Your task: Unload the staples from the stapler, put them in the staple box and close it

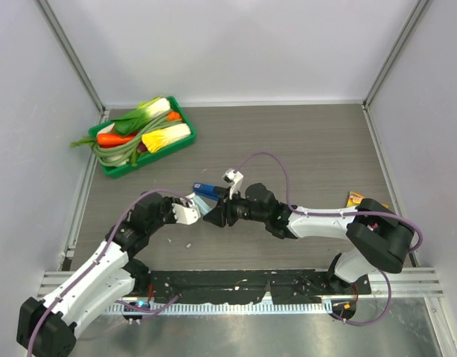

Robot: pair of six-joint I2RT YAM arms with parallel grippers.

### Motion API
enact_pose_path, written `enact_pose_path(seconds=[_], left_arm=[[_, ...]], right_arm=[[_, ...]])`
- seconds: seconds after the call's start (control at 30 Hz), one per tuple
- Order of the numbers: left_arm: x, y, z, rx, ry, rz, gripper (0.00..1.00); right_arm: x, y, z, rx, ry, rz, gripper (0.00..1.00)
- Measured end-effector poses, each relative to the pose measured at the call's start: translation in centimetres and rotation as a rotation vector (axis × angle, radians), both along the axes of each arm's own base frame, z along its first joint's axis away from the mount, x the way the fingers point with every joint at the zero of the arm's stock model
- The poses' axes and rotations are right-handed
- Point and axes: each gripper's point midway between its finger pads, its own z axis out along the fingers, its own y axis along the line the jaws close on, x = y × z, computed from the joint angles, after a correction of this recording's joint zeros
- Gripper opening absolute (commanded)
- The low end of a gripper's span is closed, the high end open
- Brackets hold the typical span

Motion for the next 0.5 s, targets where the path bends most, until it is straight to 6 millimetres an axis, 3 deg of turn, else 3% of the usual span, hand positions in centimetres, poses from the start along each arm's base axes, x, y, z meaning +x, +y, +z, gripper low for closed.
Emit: enact_pose_path(seconds=[0.1, 0.13, 0.17, 0.23, 0.33, 0.5], left_arm=[[0.3, 0.0, 0.3, 0.015, -0.012, 0.014, 0.05], [0.4, 0.0, 0.4, 0.007, -0.007, 0.025, 0.11], [0.4, -0.1, 0.5, 0.000, 0.000, 0.032, 0.35], [0.1, 0.0, 1.1, -0.029, 0.039, 0.068, 0.57], [-0.2, -0.4, 2.5, -0.084, 0.097, 0.110, 0.71], [-0.5, -2.4, 6.6, -0.249, 0.190, 0.160, 0.79]], right_arm=[[0.1, 0.0, 0.1, 0.003, -0.003, -0.003, 0.01], [0.2, 0.0, 0.1, 0.006, -0.005, -0.005, 0.01], [0.3, 0.0, 0.2, 0.009, -0.007, -0.008, 0.01], [0.6, 0.2, 0.8, 0.021, -0.016, -0.011, 0.01], [1.6, 1.0, 2.7, 0.054, -0.050, -0.034, 0.01], [4.1, 2.7, 6.8, 0.123, -0.119, -0.084, 0.01]])
